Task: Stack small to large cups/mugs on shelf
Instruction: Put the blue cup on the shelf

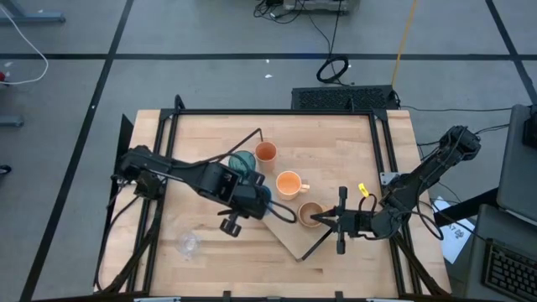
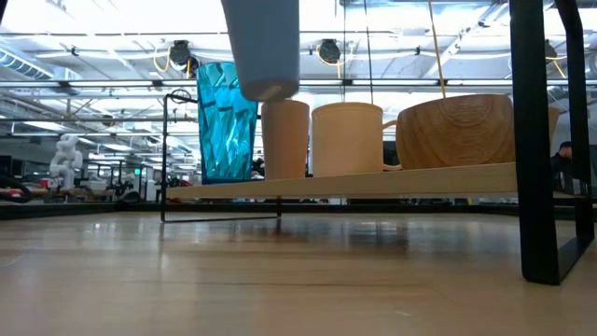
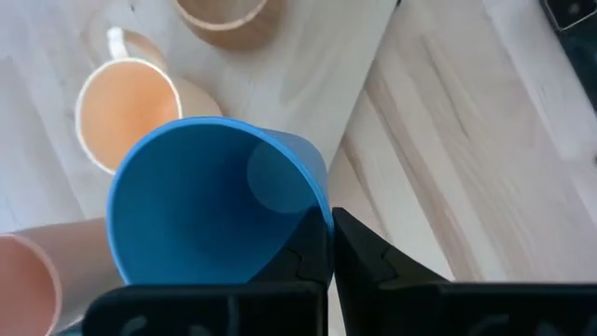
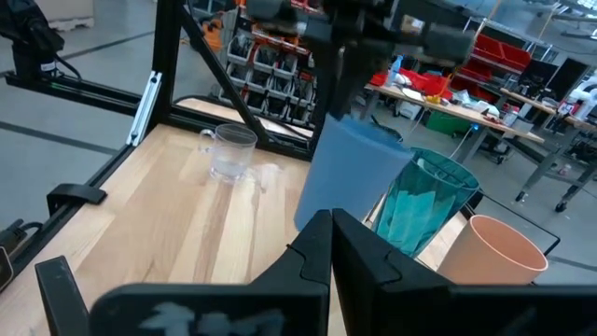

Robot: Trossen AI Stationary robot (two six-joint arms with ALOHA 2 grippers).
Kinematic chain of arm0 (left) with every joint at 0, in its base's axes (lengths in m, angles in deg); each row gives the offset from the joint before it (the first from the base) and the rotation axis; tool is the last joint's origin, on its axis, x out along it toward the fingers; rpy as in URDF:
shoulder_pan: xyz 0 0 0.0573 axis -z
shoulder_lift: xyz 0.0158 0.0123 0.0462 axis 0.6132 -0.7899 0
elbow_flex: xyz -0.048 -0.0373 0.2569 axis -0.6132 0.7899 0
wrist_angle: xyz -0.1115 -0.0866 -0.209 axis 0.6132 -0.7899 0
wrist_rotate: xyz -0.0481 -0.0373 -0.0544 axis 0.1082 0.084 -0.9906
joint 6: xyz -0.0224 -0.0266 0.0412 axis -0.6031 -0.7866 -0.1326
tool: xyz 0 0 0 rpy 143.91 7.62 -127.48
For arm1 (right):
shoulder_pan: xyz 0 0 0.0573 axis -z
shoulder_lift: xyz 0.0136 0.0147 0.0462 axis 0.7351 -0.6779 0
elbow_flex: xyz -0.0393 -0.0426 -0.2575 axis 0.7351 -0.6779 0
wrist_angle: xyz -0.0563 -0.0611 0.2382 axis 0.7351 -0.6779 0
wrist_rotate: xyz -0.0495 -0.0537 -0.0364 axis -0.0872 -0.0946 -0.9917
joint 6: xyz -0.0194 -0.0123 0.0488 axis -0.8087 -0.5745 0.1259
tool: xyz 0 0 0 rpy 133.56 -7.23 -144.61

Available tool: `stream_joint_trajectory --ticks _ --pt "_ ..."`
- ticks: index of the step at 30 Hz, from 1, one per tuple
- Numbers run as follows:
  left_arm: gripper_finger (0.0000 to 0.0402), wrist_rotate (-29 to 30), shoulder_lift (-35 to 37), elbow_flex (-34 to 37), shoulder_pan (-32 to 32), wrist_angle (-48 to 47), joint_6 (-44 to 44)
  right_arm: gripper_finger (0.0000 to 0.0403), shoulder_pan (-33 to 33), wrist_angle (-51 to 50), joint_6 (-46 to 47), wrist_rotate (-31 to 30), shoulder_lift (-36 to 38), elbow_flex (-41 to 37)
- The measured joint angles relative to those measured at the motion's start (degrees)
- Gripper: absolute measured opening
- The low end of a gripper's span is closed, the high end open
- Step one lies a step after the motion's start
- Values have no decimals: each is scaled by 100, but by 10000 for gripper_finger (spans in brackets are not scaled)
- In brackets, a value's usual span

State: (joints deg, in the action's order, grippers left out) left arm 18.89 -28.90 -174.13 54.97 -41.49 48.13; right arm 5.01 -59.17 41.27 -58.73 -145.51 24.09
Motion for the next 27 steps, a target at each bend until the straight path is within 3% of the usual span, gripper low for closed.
stream_joint_trajectory --ticks 17,27 --pt "11 171 3 1278 -218 1057 -45 0 0 8 -124 0 0 0" --pt "16 195 4 1506 -249 1272 105 0 0 19 -139 0 0 0"
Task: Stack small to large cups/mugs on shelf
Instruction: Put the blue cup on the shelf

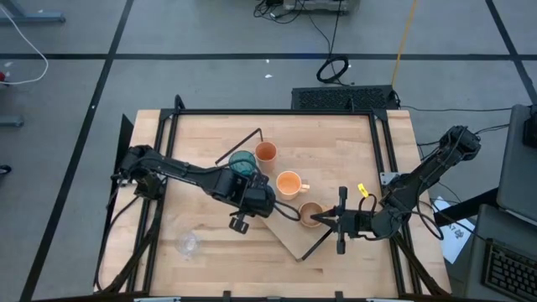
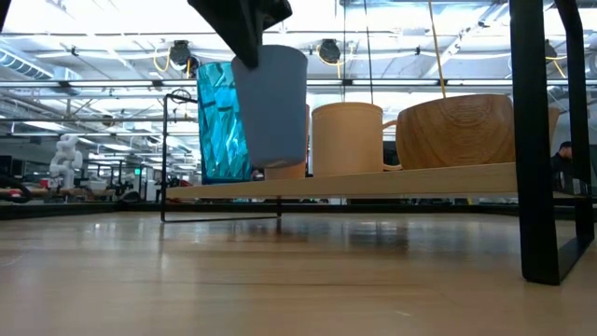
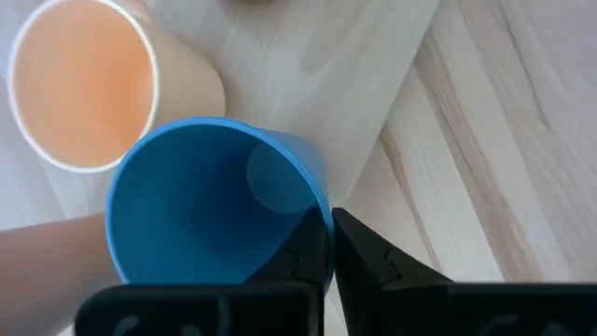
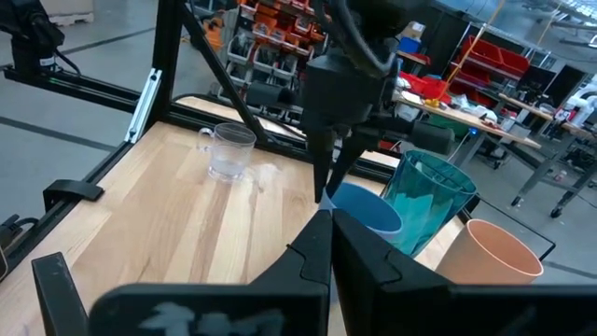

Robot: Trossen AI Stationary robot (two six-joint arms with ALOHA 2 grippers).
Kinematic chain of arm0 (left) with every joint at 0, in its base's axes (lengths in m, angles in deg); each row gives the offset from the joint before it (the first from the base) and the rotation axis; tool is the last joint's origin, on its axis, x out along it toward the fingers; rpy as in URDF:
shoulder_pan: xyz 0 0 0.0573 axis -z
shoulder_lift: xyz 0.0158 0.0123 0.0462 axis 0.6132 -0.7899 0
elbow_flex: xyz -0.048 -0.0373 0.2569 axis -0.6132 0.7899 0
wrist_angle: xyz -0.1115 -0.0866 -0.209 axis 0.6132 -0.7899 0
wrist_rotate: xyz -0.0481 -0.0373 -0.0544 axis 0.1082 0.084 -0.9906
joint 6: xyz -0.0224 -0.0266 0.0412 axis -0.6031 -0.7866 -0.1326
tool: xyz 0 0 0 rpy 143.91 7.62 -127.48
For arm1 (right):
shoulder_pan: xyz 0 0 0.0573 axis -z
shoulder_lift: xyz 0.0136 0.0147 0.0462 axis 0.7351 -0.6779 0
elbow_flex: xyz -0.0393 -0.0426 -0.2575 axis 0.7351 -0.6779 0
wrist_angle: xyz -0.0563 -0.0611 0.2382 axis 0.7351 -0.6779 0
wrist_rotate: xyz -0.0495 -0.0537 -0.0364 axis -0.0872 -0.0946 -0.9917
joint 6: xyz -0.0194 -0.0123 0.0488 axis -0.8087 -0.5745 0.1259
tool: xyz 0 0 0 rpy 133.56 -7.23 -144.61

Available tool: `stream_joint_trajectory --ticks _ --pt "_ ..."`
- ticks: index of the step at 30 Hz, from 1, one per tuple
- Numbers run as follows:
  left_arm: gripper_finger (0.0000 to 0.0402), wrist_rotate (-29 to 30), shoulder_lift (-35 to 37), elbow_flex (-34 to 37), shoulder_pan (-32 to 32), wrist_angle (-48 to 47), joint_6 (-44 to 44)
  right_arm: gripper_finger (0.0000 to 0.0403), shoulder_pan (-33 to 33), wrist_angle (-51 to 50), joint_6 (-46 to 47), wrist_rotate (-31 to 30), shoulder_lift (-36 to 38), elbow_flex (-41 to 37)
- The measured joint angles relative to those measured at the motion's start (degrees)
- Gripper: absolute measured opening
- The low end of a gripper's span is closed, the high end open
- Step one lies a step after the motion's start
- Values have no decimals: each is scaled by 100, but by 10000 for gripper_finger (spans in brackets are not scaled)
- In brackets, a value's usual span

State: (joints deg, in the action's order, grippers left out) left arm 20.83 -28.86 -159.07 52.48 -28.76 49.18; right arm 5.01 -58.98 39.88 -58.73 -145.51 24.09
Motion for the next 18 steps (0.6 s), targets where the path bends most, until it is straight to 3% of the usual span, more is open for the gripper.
stream_joint_trajectory --ticks 18 --pt "15 17 0 0 -53 -2 336 0 0 0 -10 0 0 0"
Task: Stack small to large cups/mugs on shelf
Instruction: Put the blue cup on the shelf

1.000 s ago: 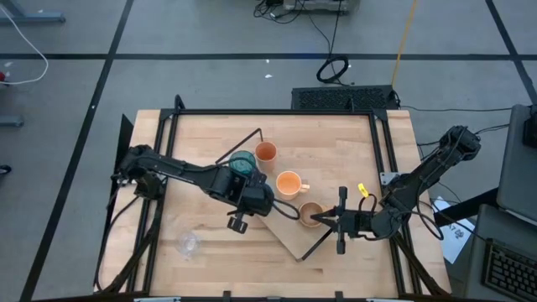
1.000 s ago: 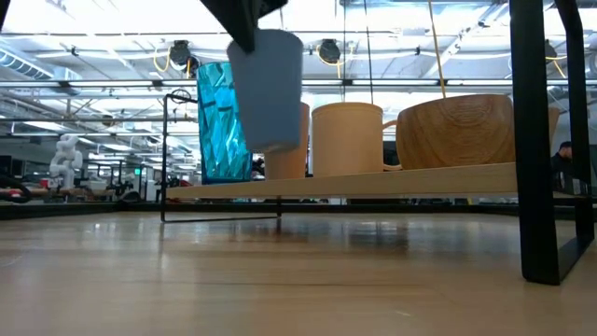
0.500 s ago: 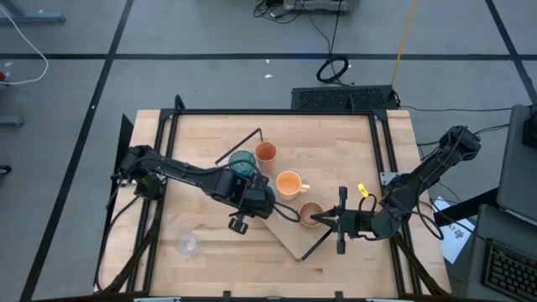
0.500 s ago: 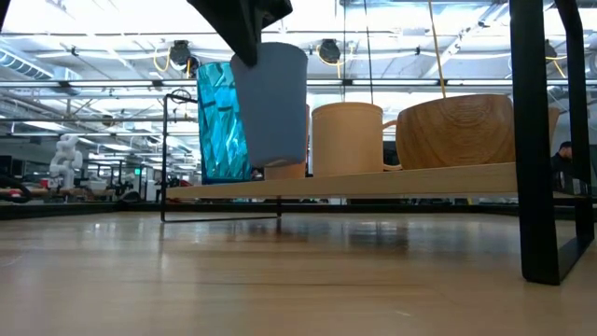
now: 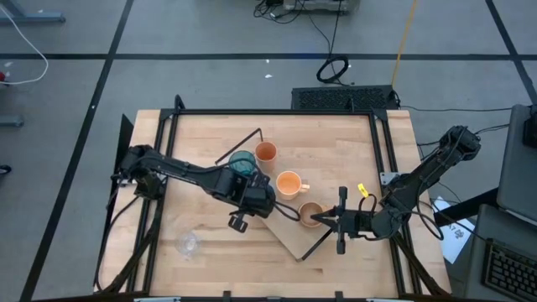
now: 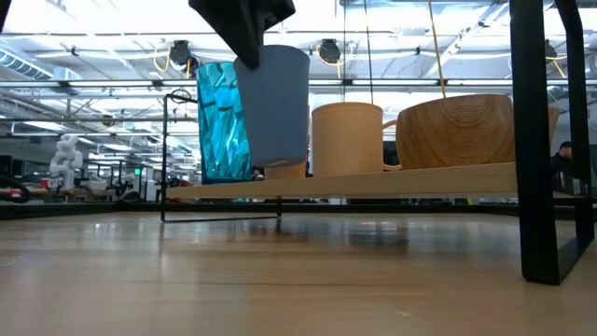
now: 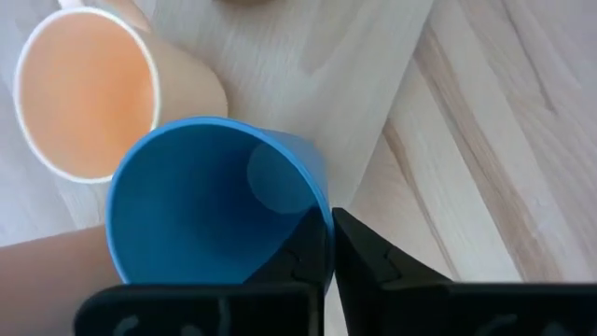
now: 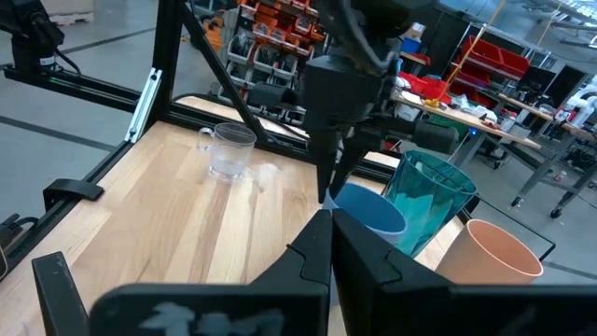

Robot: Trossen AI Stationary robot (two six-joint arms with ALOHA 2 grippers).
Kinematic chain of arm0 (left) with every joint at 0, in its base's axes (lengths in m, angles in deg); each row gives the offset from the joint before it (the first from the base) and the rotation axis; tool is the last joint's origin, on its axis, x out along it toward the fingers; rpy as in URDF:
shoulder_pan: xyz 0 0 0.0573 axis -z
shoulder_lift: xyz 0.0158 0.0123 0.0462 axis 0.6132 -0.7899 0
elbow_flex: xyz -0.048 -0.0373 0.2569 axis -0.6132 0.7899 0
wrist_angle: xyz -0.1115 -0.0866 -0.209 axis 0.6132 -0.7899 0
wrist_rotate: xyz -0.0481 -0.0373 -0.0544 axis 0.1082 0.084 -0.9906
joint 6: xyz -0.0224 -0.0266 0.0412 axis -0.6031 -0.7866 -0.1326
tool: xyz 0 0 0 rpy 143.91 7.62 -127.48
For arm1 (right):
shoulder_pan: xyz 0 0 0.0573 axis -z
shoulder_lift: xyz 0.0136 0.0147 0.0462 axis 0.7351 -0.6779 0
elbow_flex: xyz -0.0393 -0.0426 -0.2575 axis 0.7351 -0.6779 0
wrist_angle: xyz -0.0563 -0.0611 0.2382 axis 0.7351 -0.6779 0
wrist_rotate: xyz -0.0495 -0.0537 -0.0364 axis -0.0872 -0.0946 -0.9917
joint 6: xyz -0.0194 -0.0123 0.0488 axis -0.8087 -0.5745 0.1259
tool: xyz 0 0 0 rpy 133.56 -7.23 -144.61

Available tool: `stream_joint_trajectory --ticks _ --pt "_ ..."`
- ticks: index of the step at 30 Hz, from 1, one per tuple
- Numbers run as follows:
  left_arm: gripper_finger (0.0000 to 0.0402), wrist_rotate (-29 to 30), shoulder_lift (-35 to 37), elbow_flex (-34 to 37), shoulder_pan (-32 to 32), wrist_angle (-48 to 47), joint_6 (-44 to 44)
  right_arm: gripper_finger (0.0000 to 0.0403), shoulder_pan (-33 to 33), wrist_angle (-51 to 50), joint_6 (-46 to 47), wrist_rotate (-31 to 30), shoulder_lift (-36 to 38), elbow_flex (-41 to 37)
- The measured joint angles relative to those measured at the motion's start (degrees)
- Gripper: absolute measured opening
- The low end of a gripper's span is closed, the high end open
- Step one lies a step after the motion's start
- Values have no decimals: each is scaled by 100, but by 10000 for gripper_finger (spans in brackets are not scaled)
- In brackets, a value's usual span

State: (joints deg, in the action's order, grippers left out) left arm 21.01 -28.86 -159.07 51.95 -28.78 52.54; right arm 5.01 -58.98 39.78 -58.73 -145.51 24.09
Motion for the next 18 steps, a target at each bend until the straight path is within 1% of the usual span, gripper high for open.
stream_joint_trajectory --ticks 6,10,15,18 --pt "6 -55 -3 230 -72 1 149 0 0 2 0 0 0 0" --pt "17 116 -4 212 -44 42 87 0 0 2 0 2 0 0" --pt "6 114 -4 212 -22 39 171 0 0 2 -3 0 2 0" --pt "9 111 -4 212 -41 39 177 0 0 2 -3 1 2 0"
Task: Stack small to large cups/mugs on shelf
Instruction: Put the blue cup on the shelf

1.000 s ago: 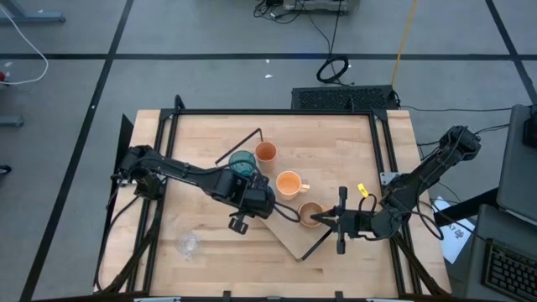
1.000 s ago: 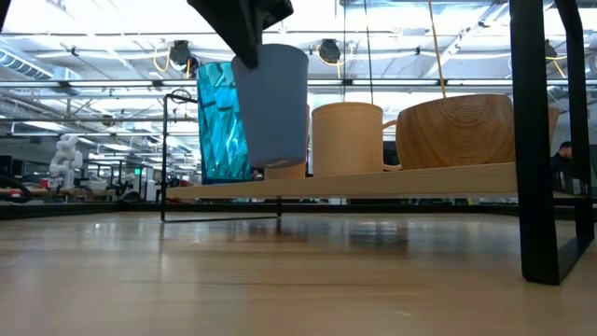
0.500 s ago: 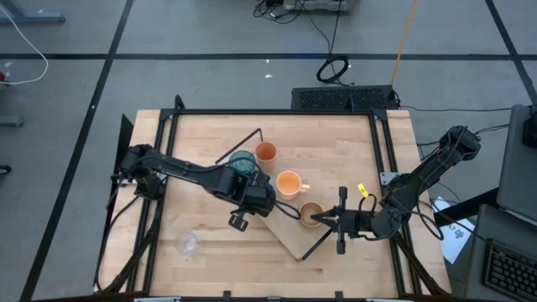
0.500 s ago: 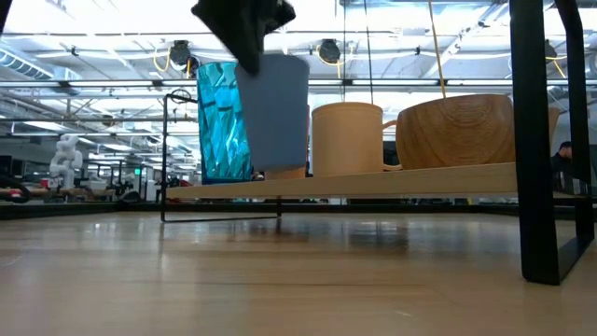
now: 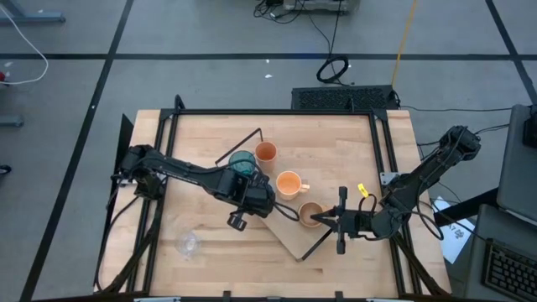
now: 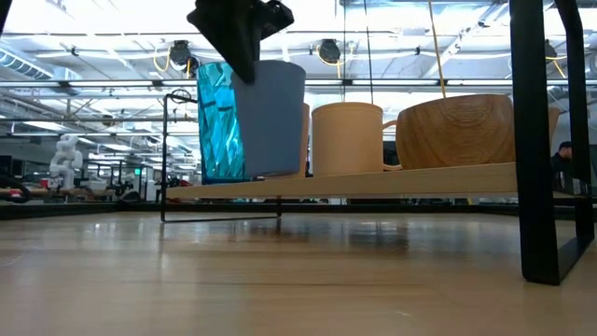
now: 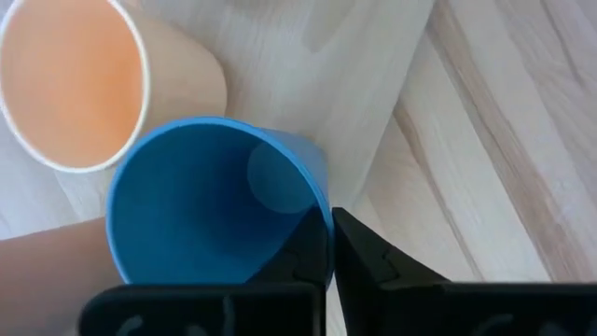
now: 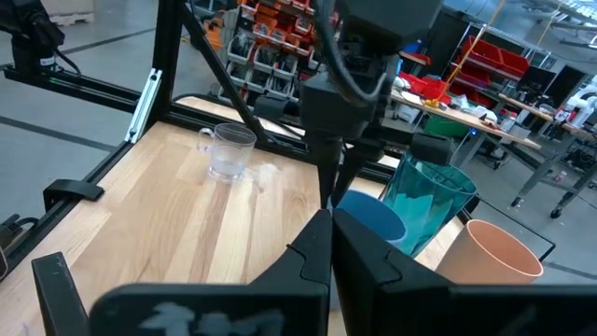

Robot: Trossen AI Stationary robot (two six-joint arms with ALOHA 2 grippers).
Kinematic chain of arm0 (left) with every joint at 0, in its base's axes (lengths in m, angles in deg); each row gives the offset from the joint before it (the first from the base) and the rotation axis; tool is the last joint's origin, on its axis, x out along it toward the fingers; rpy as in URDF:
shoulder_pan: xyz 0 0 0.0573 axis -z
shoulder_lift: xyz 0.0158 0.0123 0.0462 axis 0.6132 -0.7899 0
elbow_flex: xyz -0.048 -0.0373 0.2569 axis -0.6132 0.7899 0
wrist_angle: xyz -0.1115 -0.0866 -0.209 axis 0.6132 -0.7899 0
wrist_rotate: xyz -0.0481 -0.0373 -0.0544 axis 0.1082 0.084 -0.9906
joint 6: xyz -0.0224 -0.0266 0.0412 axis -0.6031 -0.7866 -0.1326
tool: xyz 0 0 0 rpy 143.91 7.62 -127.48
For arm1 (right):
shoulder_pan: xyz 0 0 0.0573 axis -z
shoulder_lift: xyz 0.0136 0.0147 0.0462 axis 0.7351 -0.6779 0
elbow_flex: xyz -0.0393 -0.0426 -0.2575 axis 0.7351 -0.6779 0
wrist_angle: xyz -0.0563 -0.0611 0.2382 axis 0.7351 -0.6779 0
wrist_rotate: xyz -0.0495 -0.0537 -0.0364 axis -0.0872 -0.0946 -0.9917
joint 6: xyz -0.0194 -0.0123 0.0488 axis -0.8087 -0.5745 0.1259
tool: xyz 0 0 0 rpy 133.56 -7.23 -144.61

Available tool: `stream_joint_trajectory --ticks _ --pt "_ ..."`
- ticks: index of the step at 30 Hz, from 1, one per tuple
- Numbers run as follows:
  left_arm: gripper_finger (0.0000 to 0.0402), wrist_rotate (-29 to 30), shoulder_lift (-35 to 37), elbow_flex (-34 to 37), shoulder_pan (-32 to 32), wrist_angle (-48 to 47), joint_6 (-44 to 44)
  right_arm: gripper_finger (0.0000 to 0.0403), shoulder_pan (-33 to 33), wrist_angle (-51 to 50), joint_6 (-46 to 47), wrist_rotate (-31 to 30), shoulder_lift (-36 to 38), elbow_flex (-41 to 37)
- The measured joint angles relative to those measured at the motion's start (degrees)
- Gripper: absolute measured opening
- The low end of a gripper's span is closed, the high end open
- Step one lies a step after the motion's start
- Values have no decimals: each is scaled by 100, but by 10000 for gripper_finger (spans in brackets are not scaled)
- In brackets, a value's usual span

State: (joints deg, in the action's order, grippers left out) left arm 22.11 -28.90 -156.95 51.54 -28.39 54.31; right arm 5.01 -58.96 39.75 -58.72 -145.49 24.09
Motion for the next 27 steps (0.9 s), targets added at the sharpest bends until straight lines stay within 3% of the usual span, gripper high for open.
stream_joint_trajectory --ticks 6,20,27 --pt "38 1 0 0 -33 6 -40 0 0 0 1 1 0 0" --pt "51 -6 0 0 -31 282 -24 0 0 0 1 1 2 0" --pt "95 -7 0 0 -24 302 -287 0 0 0 1 1 4 0"
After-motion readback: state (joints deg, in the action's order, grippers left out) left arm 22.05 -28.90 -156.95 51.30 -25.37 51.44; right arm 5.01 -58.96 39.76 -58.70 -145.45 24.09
